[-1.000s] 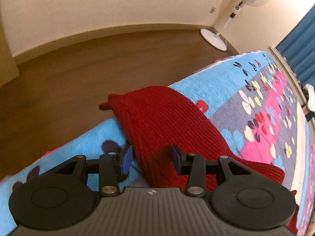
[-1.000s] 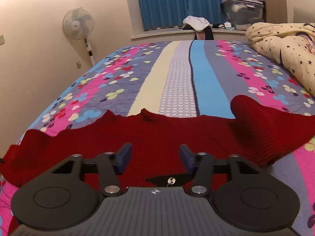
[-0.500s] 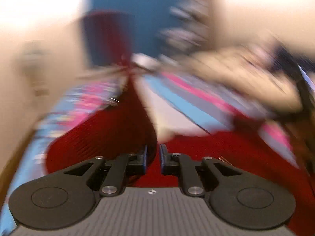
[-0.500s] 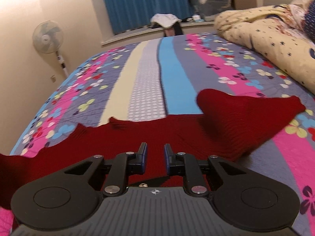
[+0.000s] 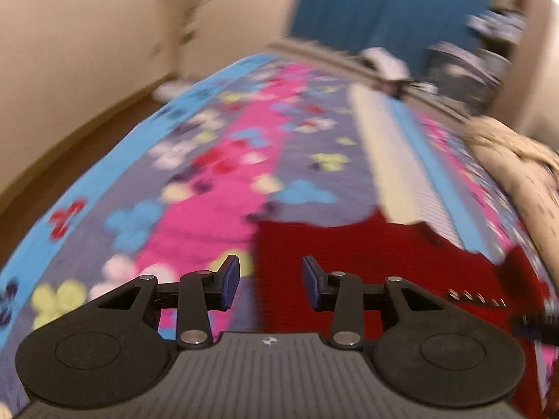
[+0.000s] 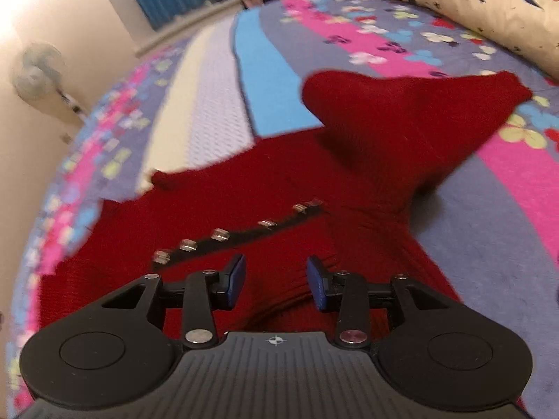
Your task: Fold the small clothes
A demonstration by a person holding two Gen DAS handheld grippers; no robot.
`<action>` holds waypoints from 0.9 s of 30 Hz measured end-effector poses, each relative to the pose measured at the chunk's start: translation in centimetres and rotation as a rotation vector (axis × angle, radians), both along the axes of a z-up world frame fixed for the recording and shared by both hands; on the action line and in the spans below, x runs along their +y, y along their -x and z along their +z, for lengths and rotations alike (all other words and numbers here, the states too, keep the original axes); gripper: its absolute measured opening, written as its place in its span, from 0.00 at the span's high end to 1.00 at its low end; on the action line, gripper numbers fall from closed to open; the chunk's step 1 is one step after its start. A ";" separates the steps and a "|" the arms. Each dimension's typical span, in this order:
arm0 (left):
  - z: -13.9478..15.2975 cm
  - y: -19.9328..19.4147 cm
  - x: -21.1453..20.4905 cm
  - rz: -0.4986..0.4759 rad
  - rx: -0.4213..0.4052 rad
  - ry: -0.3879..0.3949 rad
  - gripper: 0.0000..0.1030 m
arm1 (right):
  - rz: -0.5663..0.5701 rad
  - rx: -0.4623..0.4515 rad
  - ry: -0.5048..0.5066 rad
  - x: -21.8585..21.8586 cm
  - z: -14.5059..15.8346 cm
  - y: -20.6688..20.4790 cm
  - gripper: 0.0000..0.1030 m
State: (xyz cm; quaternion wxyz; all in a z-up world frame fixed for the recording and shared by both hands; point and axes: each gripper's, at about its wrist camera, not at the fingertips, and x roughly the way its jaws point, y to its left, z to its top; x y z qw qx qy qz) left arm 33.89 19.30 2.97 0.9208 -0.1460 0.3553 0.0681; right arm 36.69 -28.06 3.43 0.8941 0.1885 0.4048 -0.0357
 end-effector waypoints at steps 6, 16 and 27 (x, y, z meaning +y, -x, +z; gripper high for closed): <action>-1.7 -1.1 1.5 0.004 0.109 0.108 0.58 | -0.028 0.002 0.019 0.1 -0.8 -0.7 0.63; -2.5 -1.6 -3.7 -0.153 0.064 0.003 0.58 | -0.185 -0.175 -0.010 -4.0 2.2 0.3 1.00; -4.2 -3.1 -3.4 -0.124 0.120 -0.011 0.58 | -0.153 0.034 -0.110 -2.8 -1.7 -0.7 0.53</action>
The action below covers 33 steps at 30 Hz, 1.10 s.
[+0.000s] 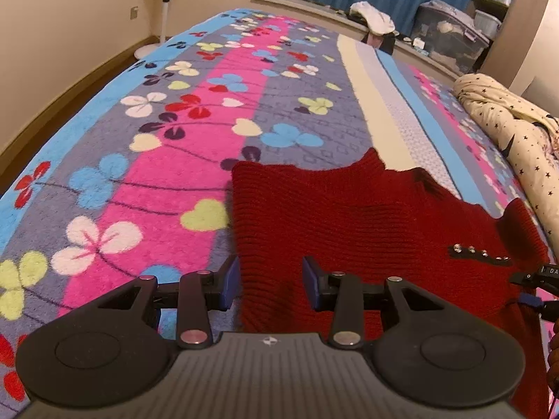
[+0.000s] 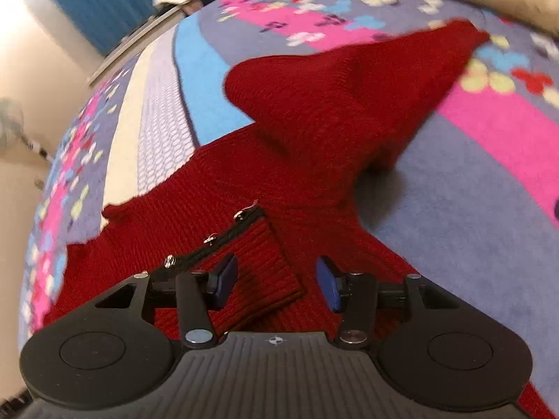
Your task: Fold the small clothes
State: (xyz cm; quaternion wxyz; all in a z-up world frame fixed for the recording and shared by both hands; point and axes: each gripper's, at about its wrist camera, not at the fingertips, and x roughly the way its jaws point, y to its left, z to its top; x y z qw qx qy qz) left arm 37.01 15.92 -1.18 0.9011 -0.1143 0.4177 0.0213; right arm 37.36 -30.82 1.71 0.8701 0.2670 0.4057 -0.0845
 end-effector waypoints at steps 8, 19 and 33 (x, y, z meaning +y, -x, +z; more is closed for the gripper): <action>0.9 0.6 -1.4 -0.072 -0.070 0.010 0.58 | -0.027 -0.234 0.124 -0.8 3.6 1.1 0.97; -0.6 1.0 -5.2 -0.230 -0.007 -0.144 0.70 | -0.027 -0.113 0.004 -3.0 3.3 0.5 0.64; -2.0 1.0 -7.3 -0.294 0.059 -0.237 0.65 | -0.249 -0.238 -0.056 -14.4 5.2 1.7 0.63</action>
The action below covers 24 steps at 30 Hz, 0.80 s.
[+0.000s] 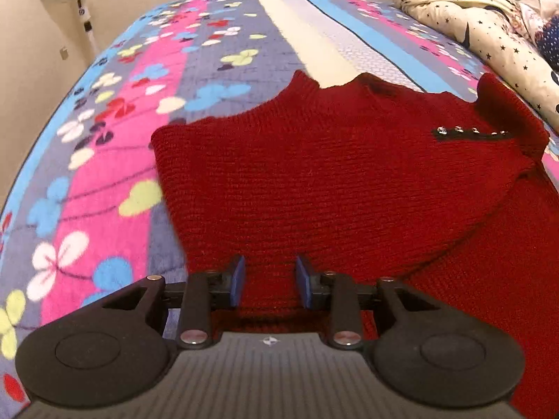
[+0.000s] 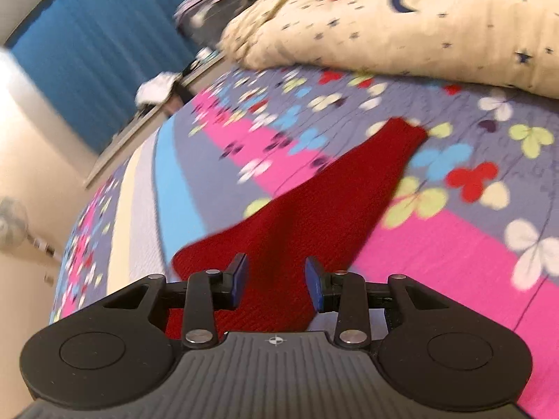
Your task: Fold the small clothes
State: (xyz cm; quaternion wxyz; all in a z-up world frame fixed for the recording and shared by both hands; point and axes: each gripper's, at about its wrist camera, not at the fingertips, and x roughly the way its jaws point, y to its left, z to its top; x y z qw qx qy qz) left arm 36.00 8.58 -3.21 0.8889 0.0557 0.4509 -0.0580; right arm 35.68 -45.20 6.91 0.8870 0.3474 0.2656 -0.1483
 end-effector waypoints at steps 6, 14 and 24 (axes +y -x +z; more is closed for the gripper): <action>-0.2 0.4 0.2 0.005 0.008 0.010 0.65 | -0.128 -0.031 -0.057 -5.8 -1.4 0.8 0.91; -0.4 -0.1 0.4 0.005 0.009 0.008 0.65 | -0.131 -0.044 -0.127 -9.9 -4.5 -1.0 0.72; -0.6 -0.1 0.3 -0.002 0.000 0.001 0.64 | -0.101 0.033 -0.079 -10.6 -9.1 -6.5 0.63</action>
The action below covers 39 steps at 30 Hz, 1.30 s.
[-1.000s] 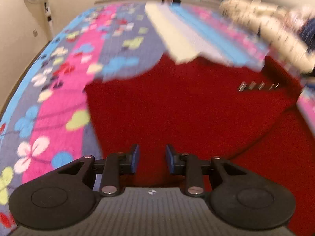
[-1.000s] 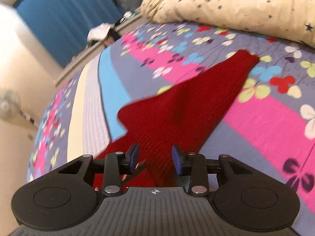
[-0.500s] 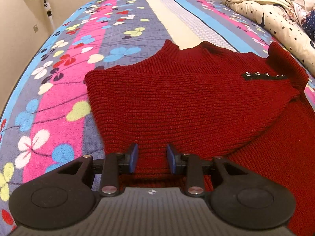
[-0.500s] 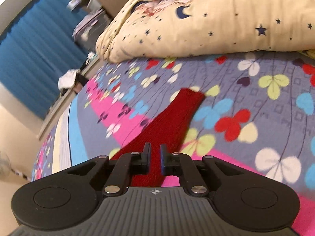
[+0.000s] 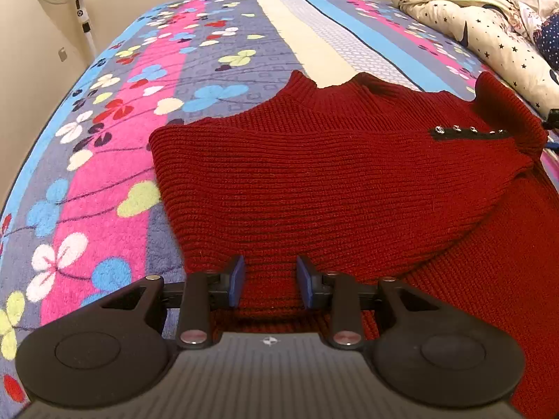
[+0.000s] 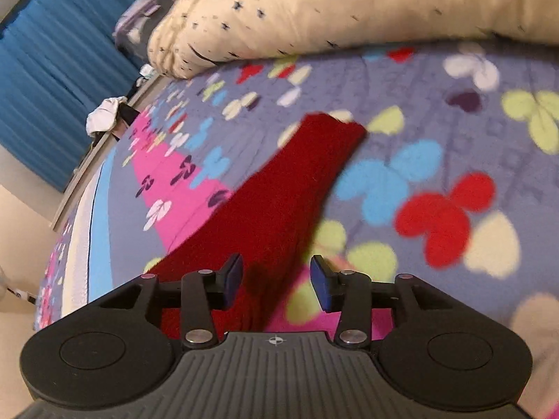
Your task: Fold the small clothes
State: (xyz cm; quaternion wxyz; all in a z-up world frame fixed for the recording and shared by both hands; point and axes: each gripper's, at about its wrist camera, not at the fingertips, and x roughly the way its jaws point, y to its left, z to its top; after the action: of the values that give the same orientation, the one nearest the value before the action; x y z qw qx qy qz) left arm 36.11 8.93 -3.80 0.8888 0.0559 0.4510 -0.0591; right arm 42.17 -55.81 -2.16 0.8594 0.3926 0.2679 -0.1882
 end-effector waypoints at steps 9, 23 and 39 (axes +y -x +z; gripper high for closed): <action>0.1 -0.1 0.1 0.004 0.008 0.004 0.64 | 0.005 -0.256 0.301 5.3 9.3 1.4 0.90; 4.3 -1.1 8.8 0.289 -0.039 0.326 0.64 | 1.097 -0.287 0.232 39.9 8.5 7.6 0.85; 1.9 -2.1 7.3 0.252 -0.013 0.431 0.66 | 0.639 -0.083 0.419 21.3 10.3 14.3 0.65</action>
State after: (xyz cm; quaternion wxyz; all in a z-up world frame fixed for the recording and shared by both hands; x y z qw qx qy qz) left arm 38.23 16.27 -1.86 0.8835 -0.1913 0.4255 -0.0423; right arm 27.84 -34.52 8.18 0.9465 0.1125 0.2974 0.0548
